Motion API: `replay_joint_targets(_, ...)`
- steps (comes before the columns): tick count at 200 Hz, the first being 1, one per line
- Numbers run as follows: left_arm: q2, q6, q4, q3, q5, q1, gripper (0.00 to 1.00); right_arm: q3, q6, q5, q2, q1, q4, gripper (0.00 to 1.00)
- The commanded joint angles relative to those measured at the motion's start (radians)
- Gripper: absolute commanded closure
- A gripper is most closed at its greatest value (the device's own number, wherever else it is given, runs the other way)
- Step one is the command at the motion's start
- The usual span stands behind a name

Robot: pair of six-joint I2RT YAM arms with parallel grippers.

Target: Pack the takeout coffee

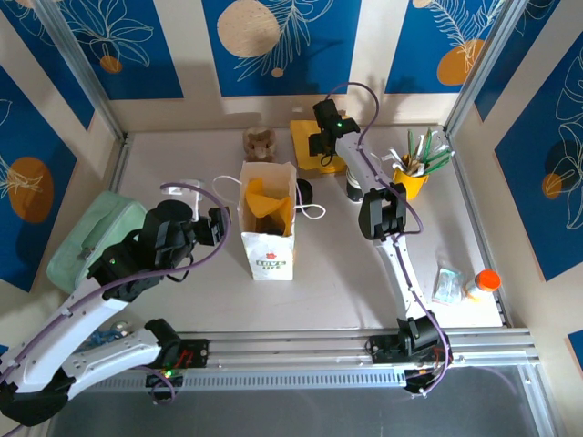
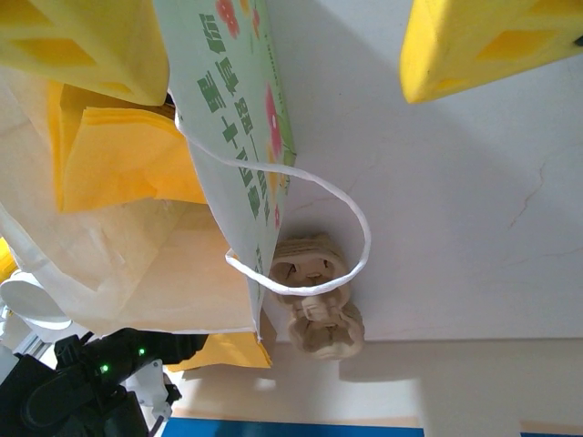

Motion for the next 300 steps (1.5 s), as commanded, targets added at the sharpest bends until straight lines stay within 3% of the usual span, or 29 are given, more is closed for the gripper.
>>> replay_joint_targets(1,-0.020,-0.013,-0.009,0.006,-0.002,0.008,0.32,0.033,0.021,0.001,0.021,-0.003,-0.018,0.25)
replay_joint_targets(141,-0.018,0.005,-0.007,0.026,-0.002,0.008,0.32,0.027,0.039,-0.003,0.047,-0.007,-0.051,0.27)
replay_joint_targets(180,-0.024,0.011,-0.011,0.032,-0.007,0.008,0.32,0.027,0.039,-0.017,0.054,-0.006,-0.059,0.32)
replay_joint_targets(223,-0.021,0.013,-0.015,0.037,-0.010,0.008,0.32,0.037,0.047,-0.047,0.047,-0.006,-0.065,0.47)
replay_joint_targets(300,-0.031,0.004,-0.022,0.029,-0.010,0.009,0.32,0.048,0.062,-0.132,-0.005,-0.002,-0.038,0.59)
